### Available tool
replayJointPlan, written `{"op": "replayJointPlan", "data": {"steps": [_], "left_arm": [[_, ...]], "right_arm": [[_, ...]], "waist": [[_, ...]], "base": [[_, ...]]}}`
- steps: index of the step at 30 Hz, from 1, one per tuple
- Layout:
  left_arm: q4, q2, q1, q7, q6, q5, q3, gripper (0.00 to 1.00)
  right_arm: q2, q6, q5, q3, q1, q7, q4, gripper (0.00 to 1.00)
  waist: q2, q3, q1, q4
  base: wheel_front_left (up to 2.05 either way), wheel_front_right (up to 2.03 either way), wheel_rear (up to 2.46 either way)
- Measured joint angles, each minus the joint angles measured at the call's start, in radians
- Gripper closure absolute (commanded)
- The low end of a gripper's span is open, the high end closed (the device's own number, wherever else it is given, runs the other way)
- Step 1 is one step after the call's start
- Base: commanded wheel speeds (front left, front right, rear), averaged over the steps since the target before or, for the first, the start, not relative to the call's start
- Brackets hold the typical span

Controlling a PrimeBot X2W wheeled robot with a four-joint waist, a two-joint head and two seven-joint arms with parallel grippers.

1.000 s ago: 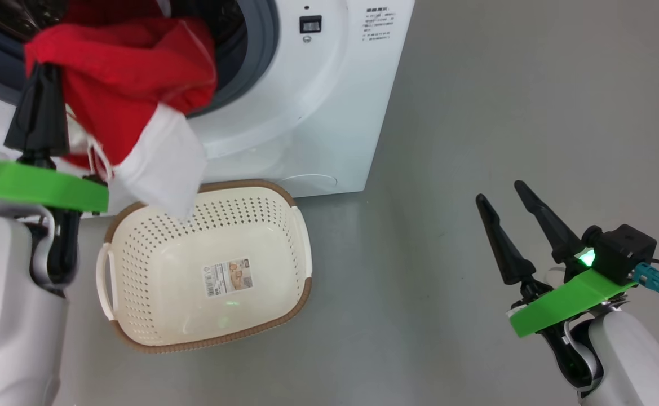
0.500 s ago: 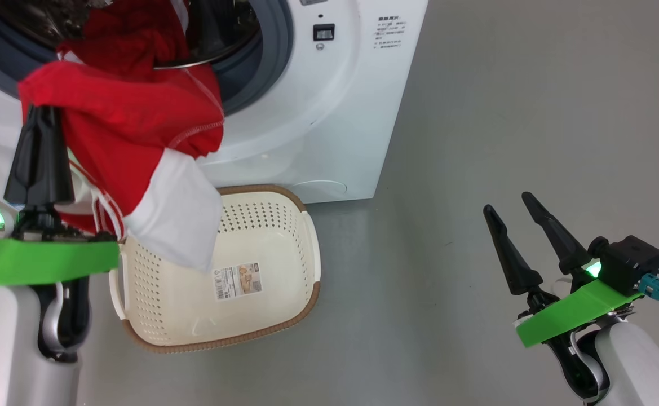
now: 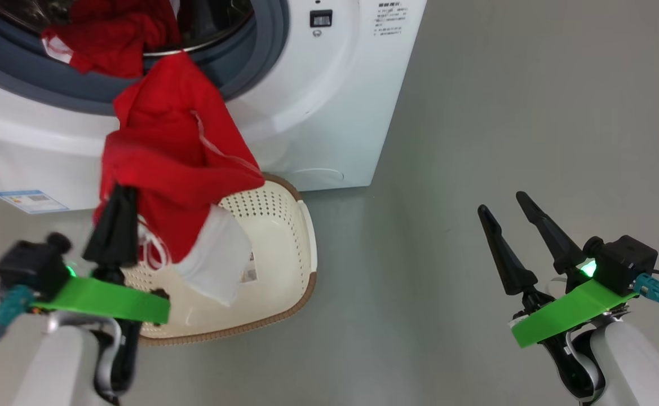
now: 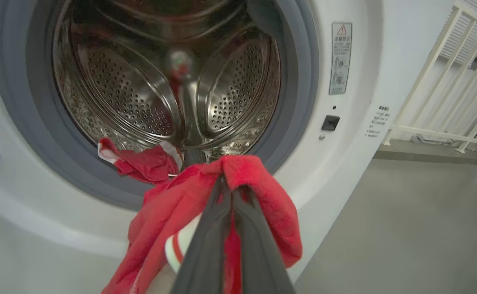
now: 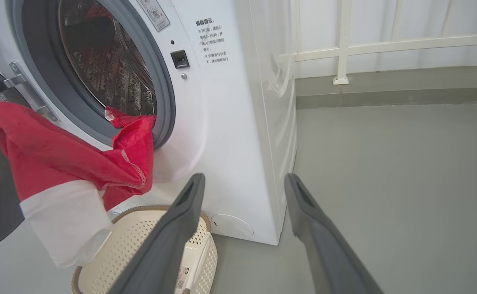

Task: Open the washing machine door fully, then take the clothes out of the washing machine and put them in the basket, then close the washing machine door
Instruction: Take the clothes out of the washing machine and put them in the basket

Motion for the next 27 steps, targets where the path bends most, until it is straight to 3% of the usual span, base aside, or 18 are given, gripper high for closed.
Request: {"op": "replayJointPlan", "data": {"steps": [10,19,27], "left_arm": [[0.39,-0.045,-0.103,-0.019,-0.044,0.007,-0.06,1.0],[0.582,-0.061,-0.219,-0.019,-0.045,0.052,-0.055,1.0],[0.732,-0.054,-0.326,-0.019,-0.052,0.054,-0.117,1.0]], "right_arm": [[0.028,0.0,-0.002,-0.001,-0.046,0.0,-0.006,0.0],[0.049,0.0,-0.008,0.001,-0.077,0.0,-0.015,0.0],[0.08,0.0,-0.012,0.006,-0.122,0.0,-0.024,0.0]], "waist": [[0.0,0.072,0.0,-0.024],[0.0,0.131,0.0,-0.052],[0.0,0.205,0.0,-0.082]], "base": [[0.0,0.0,0.0],[0.0,0.0,0.0],[0.0,0.0,0.0]]}}
